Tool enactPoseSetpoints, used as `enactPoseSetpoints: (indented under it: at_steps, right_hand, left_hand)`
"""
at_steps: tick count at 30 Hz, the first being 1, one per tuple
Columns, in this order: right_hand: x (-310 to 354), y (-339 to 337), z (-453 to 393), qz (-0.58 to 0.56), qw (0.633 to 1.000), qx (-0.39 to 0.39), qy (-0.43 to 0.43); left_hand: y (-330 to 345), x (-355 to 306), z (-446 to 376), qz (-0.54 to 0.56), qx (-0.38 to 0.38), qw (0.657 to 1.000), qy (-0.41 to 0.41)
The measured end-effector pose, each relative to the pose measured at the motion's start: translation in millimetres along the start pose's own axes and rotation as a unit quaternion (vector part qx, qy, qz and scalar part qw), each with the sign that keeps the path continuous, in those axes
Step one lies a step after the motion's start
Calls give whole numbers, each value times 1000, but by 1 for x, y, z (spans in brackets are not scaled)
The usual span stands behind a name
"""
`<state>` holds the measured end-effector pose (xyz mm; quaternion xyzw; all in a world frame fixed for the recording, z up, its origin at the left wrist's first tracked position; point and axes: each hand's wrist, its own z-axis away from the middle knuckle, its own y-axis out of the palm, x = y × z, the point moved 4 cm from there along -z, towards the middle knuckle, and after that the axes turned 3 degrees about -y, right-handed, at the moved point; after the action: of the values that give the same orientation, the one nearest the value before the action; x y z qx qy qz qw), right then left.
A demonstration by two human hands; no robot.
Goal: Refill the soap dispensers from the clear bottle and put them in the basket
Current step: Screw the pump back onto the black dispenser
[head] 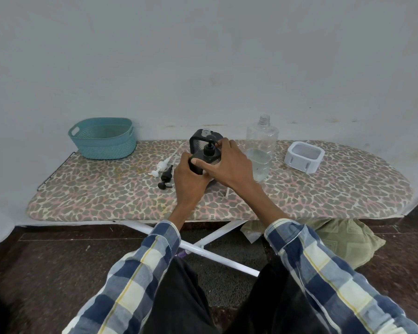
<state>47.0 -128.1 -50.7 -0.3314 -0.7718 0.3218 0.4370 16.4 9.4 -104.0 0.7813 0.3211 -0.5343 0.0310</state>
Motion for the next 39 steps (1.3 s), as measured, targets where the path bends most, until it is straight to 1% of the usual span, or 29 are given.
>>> enactPoseSetpoints:
  at_steps: [1, 5, 7, 9, 12, 14, 16, 19, 21, 24, 28, 31, 34, 36, 39]
  right_hand:
    - [6, 1, -2, -9, 1000, 5, -6]
    - [37, 8, -16, -79, 994, 75, -21]
    - [55, 13, -26, -123, 988, 86, -31]
    - [75, 21, -37, -152, 984, 89, -35]
    - [106, 35, -54, -180, 979, 88, -42]
    - [126, 45, -66, -195, 975, 88, -56]
    - [144, 55, -79, -216, 970, 90, -64]
    - [170, 69, -102, -253, 961, 87, -76]
    - [185, 76, -119, -271, 956, 79, -81]
    - [204, 92, -144, -292, 950, 76, -83]
    - [221, 117, -172, -303, 946, 75, -87]
    - [235, 138, -189, -305, 943, 91, -93]
    - [247, 164, -206, -298, 943, 108, -104]
    - [253, 181, -214, -292, 943, 119, -106]
    - [259, 204, -225, -274, 941, 158, -119]
  left_hand:
    - [-5, -2, -3, 0, -6, 1000, -2]
    - [-42, -10, -21, -25, -44, 999, 1]
    - [-62, -12, -29, -27, -71, 997, 9]
    - [-84, -12, -37, -17, -93, 995, 7]
    - [-115, -1, -53, 0, -104, 994, -16]
    - [-137, 11, -68, -4, -95, 995, -15]
    - [-159, 20, -82, -12, -79, 997, 5]
    - [-191, 40, -101, -39, -76, 996, 16]
    - [-211, 62, -114, -70, -84, 994, -5]
    - [-236, 101, -129, -119, -115, 986, -28]
    - [-250, 144, -139, -164, -130, 976, -56]
    - [-248, 168, -142, -179, -109, 977, -44]
    - [-244, 182, -146, -193, -79, 977, -37]
    - [-244, 185, -146, -195, -77, 977, -44]
    - [-245, 189, -148, -190, -83, 977, -51]
